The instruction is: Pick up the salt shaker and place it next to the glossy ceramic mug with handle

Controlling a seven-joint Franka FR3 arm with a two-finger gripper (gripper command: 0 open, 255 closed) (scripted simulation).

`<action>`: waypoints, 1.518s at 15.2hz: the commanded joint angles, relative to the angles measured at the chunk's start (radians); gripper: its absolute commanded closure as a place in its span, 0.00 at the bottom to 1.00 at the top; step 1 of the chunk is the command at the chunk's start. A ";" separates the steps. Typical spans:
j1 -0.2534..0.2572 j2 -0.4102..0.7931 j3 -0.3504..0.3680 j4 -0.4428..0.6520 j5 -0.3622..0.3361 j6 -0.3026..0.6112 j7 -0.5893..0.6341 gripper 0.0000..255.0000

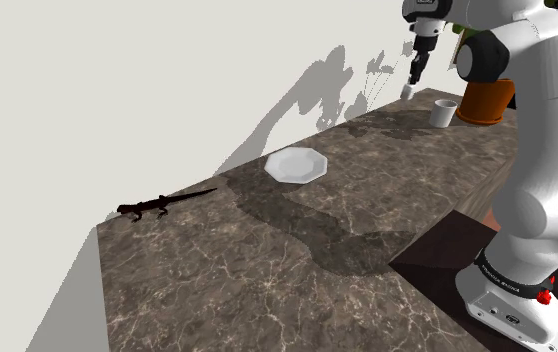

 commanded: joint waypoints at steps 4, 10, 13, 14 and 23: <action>0.015 -0.015 -0.001 -0.097 -0.002 0.081 -0.005 1.00; 0.026 -0.018 0.001 -0.183 -0.001 0.164 -0.011 1.00; 0.029 -0.015 0.002 -0.220 0.001 0.202 -0.014 1.00; 0.030 -0.013 0.002 -0.231 0.002 0.215 -0.015 1.00; 0.035 0.006 0.008 -0.304 0.011 0.305 -0.023 1.00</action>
